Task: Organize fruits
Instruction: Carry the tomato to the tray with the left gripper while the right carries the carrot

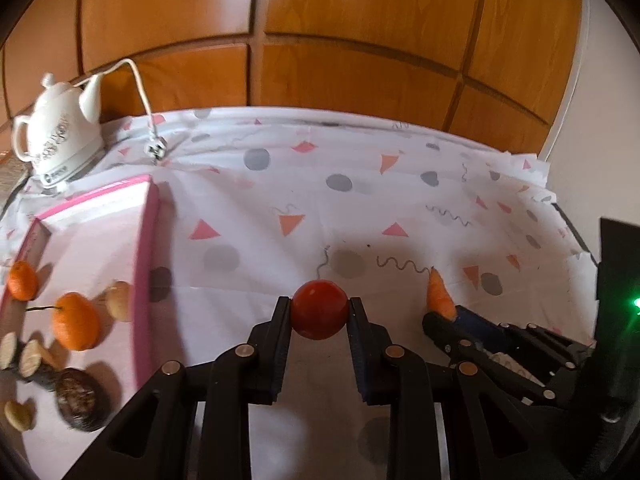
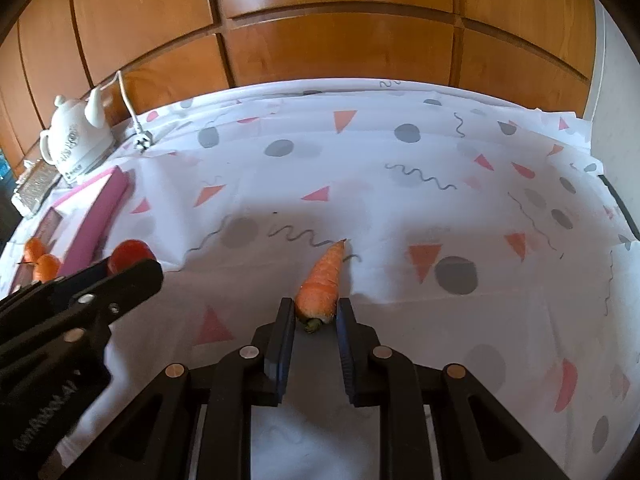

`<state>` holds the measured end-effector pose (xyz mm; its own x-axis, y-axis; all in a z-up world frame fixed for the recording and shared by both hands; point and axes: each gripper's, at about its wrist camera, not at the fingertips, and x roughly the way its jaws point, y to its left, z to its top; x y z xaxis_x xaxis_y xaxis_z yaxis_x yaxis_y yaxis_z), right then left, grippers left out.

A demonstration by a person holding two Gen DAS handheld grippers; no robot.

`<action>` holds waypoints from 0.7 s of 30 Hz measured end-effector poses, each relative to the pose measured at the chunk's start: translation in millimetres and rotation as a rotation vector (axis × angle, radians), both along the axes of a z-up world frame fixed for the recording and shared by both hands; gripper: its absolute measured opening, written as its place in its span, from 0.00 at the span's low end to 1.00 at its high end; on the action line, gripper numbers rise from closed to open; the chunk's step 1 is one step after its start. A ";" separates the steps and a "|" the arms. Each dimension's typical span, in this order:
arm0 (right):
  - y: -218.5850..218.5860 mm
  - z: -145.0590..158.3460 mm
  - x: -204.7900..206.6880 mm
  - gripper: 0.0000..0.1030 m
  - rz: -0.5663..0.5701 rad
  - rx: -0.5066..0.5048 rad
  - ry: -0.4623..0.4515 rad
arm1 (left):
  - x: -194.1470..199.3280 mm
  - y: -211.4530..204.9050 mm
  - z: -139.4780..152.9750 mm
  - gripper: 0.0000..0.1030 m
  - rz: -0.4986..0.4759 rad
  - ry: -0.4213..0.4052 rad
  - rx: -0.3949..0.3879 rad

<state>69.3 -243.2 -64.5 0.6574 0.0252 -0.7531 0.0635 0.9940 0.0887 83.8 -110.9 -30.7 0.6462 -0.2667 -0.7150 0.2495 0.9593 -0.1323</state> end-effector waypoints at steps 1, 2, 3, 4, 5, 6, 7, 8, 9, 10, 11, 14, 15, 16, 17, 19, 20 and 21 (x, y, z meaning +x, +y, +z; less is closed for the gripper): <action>2.7 1.2 -1.4 0.20 0.005 -0.003 -0.004 | -2.4 3.9 3.6 0.27 0.005 -0.007 -0.004; 6.1 3.1 -2.8 0.20 0.012 -0.005 -0.009 | -4.6 7.5 6.9 0.27 0.008 -0.014 -0.008; 8.7 4.8 -4.0 0.20 0.019 -0.003 -0.013 | -7.4 12.0 11.0 0.27 0.015 -0.024 -0.009; 12.5 7.2 -4.9 0.20 0.028 -0.003 -0.018 | -9.4 15.1 13.5 0.27 0.020 -0.030 -0.009; 16.0 9.7 -5.6 0.20 0.036 -0.004 -0.023 | -11.5 19.1 15.9 0.27 0.026 -0.036 -0.010; 19.3 12.0 -6.2 0.20 0.044 -0.005 -0.028 | -13.3 24.2 19.0 0.27 0.031 -0.039 -0.012; 23.0 14.7 -6.7 0.20 0.054 -0.002 -0.033 | -15.4 28.4 21.0 0.27 0.037 -0.042 -0.015; 27.0 17.3 -7.2 0.20 0.065 0.004 -0.036 | -17.1 32.9 22.9 0.27 0.044 -0.045 -0.018; 30.4 18.9 -7.4 0.20 0.073 0.008 -0.039 | -19.1 38.9 25.7 0.27 0.051 -0.049 -0.020; 34.4 21.0 -8.0 0.20 0.084 0.014 -0.043 | -20.8 43.3 27.7 0.27 0.059 -0.052 -0.021; 40.0 23.9 -8.7 0.20 0.102 0.024 -0.047 | -22.7 48.3 29.8 0.27 0.065 -0.056 -0.025; 52.4 31.1 -9.4 0.20 0.145 0.056 -0.054 | -27.2 67.3 35.0 0.27 0.088 -0.057 -0.037; 57.4 33.8 -9.6 0.20 0.162 0.067 -0.057 | -28.5 75.3 36.3 0.27 0.096 -0.055 -0.042; 64.2 37.5 -9.5 0.20 0.185 0.074 -0.063 | -29.7 84.5 37.6 0.27 0.108 -0.055 -0.048; 70.7 40.8 -9.2 0.20 0.205 0.079 -0.066 | -31.1 95.3 38.9 0.27 0.128 -0.060 -0.047; 86.8 48.0 -8.0 0.20 0.255 0.094 -0.073 | -32.6 115.5 40.6 0.27 0.167 -0.063 -0.046; 96.4 51.6 -7.1 0.20 0.283 0.098 -0.076 | -32.4 126.5 41.0 0.27 0.188 -0.063 -0.046; 103.7 53.5 -6.6 0.20 0.304 0.102 -0.078 | -32.0 137.3 41.2 0.27 0.212 -0.066 -0.044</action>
<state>62.7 -139.5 -10.9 0.6636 0.3016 -0.6846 -0.2455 0.9523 0.1815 51.7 26.4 10.6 0.7358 -0.1500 -0.6604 0.0524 0.9848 -0.1653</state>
